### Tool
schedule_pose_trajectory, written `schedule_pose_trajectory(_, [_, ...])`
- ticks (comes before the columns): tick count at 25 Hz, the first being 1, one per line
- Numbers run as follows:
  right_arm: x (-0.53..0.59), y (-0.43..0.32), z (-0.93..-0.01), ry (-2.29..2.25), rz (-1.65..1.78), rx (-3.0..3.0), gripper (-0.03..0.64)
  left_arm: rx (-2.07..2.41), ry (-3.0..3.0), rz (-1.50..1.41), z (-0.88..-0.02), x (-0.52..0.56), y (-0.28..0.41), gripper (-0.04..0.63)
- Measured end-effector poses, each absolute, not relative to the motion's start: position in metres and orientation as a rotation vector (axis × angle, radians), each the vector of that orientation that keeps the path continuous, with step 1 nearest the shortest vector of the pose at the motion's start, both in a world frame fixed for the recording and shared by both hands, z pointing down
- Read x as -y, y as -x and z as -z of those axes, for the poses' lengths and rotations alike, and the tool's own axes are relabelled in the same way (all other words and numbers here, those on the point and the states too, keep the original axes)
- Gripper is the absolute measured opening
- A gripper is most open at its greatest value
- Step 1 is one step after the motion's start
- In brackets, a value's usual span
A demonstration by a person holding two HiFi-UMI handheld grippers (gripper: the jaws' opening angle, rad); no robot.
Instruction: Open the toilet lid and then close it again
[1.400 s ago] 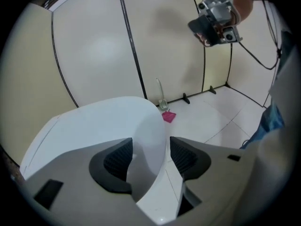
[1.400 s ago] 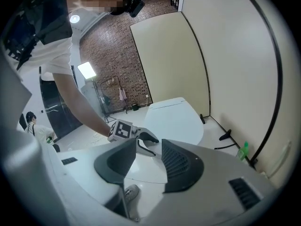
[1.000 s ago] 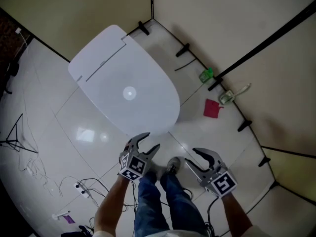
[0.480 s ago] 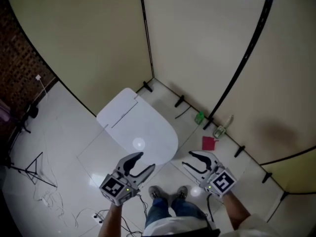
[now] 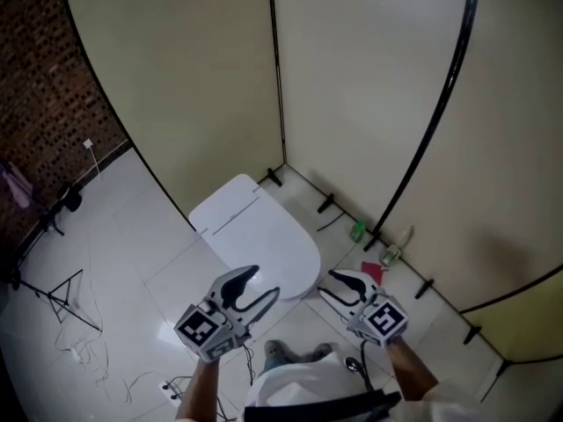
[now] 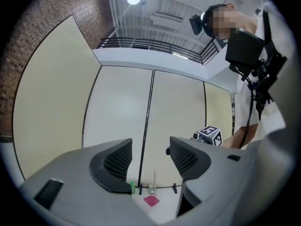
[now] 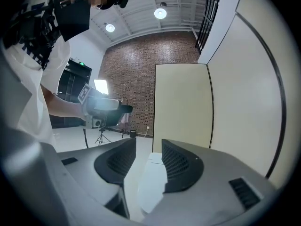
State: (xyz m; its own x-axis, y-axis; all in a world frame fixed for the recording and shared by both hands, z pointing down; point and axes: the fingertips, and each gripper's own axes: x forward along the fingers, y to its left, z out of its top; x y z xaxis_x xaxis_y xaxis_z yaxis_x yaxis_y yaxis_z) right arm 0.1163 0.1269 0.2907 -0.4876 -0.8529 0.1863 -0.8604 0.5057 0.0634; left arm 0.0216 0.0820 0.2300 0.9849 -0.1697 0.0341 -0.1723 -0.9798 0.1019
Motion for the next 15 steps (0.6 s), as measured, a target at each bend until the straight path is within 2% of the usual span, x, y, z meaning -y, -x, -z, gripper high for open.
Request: schedule_pose_trajectory(15, [-0.1309,-0.1109,-0.2887,-1.436,-0.048,2.563,0.164,0.295,-3.065,-0.068,-0.2355,-0.0924,-0.0268,0.241])
